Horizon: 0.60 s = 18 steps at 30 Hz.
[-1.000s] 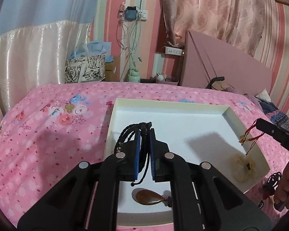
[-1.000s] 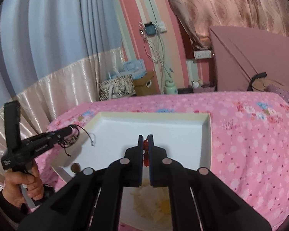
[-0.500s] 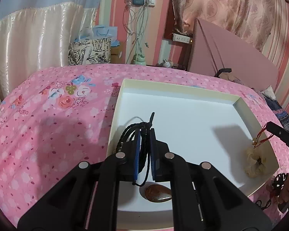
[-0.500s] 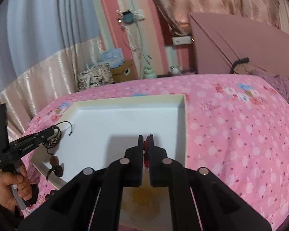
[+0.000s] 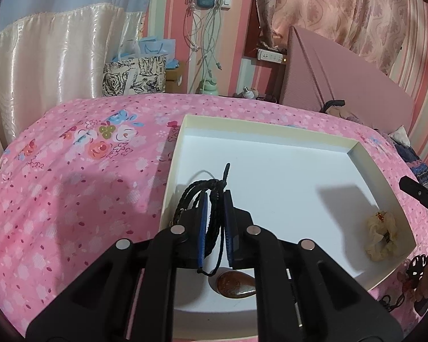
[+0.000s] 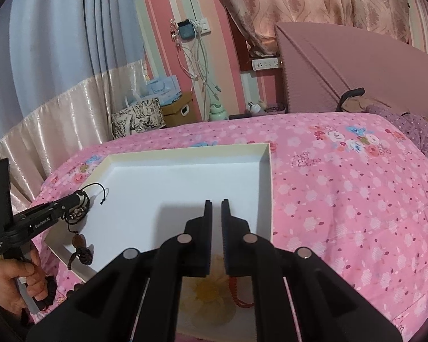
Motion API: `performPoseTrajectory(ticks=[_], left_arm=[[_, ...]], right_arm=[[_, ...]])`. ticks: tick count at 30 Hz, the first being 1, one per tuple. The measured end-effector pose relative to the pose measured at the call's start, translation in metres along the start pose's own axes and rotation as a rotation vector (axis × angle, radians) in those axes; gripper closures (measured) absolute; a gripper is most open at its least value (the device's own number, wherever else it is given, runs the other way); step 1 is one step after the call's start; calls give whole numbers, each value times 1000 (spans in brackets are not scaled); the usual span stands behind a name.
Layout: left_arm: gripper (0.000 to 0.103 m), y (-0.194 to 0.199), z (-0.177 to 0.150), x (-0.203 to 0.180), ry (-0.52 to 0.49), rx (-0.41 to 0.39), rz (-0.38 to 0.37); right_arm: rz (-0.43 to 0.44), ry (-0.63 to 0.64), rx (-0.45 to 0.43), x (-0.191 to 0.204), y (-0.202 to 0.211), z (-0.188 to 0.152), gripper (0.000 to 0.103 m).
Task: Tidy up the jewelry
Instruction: 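Carry the red bracelet with the right tool while the left tool carries the leather bracelet over the tray, then open the right tool to drop the red bracelet while the left tool releases the leather bracelet in the tray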
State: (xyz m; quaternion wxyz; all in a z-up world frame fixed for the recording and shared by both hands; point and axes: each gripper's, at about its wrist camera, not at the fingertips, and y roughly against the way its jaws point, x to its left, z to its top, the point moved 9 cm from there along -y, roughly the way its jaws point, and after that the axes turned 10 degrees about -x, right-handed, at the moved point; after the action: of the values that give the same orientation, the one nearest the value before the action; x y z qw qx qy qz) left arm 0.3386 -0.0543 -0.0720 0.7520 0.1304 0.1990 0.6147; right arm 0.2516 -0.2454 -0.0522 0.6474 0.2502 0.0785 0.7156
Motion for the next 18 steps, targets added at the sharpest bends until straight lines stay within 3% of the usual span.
performPoseTrajectory(ticks=[2,6,11,18], left_arm=[[84,1,1,3,15,-10,6],[82,0,1,7,40,-8,-9],[64,2,1,5,34,-14,-8],[58,9,3,-4,-21,-41,2]], right_arm=[[15,-6,-11,2,3,1,96],[64,-25,-46,8,9,7,95],[76,-16,-55,13,12,9,95],[83,-15,-57,14,13,9,95]])
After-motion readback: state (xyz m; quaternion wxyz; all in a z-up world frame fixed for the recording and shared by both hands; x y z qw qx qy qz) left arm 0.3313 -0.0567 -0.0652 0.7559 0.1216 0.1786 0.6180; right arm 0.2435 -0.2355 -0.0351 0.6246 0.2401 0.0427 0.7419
